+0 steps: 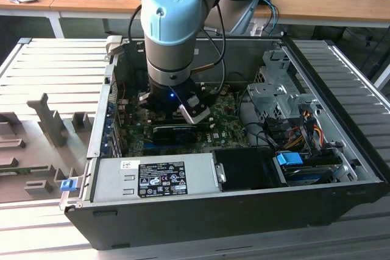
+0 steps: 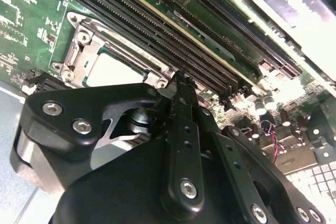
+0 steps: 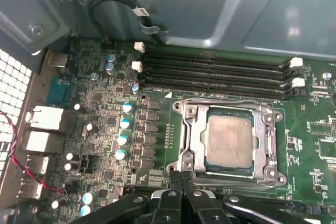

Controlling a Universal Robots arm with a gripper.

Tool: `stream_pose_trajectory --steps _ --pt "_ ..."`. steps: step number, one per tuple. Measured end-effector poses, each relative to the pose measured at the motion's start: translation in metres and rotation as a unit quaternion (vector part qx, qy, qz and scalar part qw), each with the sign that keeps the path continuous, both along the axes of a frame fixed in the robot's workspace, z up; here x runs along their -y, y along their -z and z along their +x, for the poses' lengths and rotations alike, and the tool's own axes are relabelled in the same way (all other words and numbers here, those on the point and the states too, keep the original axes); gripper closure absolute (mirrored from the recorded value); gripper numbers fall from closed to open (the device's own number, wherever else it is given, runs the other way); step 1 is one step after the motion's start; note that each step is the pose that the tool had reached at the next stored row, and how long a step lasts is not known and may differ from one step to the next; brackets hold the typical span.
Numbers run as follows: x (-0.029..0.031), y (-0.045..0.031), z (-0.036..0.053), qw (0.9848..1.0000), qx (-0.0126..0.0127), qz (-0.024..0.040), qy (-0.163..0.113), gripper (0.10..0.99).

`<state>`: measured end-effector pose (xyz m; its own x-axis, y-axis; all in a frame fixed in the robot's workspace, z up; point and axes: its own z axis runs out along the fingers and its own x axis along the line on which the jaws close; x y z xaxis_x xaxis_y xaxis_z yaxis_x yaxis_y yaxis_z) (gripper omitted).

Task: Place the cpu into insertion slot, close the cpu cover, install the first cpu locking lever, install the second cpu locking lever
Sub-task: 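Install the second cpu locking lever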

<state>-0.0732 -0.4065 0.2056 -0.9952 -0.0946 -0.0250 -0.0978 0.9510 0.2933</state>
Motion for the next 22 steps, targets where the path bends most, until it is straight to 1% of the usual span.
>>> stream_pose_trajectory --steps 2,6,7,12,14,16,17,19,22 --pt "0.0001 0.0020 0.0000 1.0000 0.0000 0.0047 0.000 0.980" --pt "0.0009 0.0060 -0.0001 0.9999 -0.0001 0.0116 0.000 0.980" --pt "0.0014 0.0081 -0.0005 0.9999 0.0000 0.0157 0.000 0.980" --pt "0.0016 0.0129 -0.0026 0.9996 0.0000 0.0284 0.000 0.980" --pt "0.0016 0.0138 -0.0032 0.9995 0.0001 0.0323 0.000 0.980" --pt "0.0016 0.0139 -0.0038 0.9994 0.0000 0.0336 0.000 0.980" --pt "0.0016 0.0132 -0.0038 0.9994 0.0000 0.0335 0.000 0.980" --pt "0.0014 0.0063 -0.0042 0.9994 0.0000 0.0334 0.000 0.980" --pt "0.0014 -0.0009 -0.0042 0.9994 0.0000 0.0332 0.000 0.980"
